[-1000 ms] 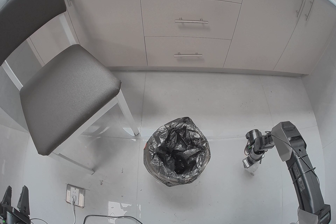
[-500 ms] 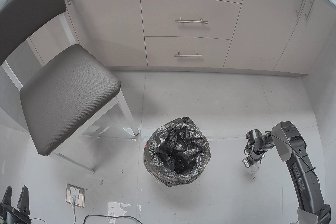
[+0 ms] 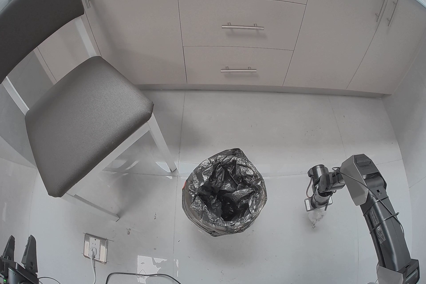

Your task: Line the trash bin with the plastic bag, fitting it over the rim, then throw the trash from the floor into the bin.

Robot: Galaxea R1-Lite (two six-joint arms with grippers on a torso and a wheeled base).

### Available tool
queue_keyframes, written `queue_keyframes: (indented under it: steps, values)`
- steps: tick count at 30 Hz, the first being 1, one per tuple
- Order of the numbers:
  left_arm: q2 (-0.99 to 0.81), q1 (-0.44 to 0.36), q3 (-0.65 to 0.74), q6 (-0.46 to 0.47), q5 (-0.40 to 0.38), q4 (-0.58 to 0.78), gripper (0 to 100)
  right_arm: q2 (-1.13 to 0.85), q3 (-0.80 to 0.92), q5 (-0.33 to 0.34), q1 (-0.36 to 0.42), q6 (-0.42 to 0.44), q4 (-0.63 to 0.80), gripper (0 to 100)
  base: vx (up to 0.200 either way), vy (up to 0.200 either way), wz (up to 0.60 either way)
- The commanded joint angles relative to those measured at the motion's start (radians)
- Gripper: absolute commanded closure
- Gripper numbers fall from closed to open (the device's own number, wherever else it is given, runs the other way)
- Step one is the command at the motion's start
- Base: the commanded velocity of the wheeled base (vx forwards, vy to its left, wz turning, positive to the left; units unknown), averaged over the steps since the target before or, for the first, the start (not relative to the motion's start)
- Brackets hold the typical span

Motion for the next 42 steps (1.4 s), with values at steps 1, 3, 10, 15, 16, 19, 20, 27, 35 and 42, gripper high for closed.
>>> queue_keyframes:
  steps: [1,3,10,15,16,19,20,27,35,42]
  values:
    - [-0.016,0.0,0.0,-0.001,0.0,0.0,0,0.0,0.0,-0.003,0.005,0.076,0.04,100,0.0,0.0,0.0]
    - [-0.016,0.0,0.0,-0.001,0.0,0.0,0,0.0,0.0,-0.002,-0.001,0.117,0.094,100,0.0,0.0,0.0]
    - [-0.016,0.0,0.0,-0.001,0.0,0.0,0,-0.006,0.0,0.011,0.0,0.234,0.235,100,0.0,0.0,0.0]
    - [-0.016,0.0,0.0,-0.002,0.0,0.0,0,-0.044,0.0,0.014,0.01,0.329,0.237,100,0.0,0.0,0.0]
    - [-0.016,0.0,0.0,-0.002,0.0,0.0,0,-0.052,0.0,0.015,0.011,0.352,0.237,100,0.0,0.0,0.0]
    - [-0.016,0.0,0.0,-0.002,0.0,0.0,0,-0.082,0.0,0.023,0.02,0.432,0.237,100,0.0,0.0,0.0]
    - [-0.016,0.0,0.0,-0.002,0.0,0.0,0,-0.093,0.0,0.024,0.022,0.456,0.238,100,0.0,0.0,0.0]
    - [-0.016,0.0,0.0,-0.002,0.002,0.0,0,-0.196,0.0,0.078,0.031,0.617,0.355,100,0.0,0.0,0.0]
    - [-0.016,0.0,0.0,-0.002,0.002,0.0,0,-0.311,0.0,0.216,0.033,0.792,0.493,100,0.0,0.0,0.0]
    - [-0.016,0.0,0.0,-0.002,0.002,0.0,0,-0.364,0.0,0.319,0.034,0.901,0.556,100,0.0,0.0,0.0]
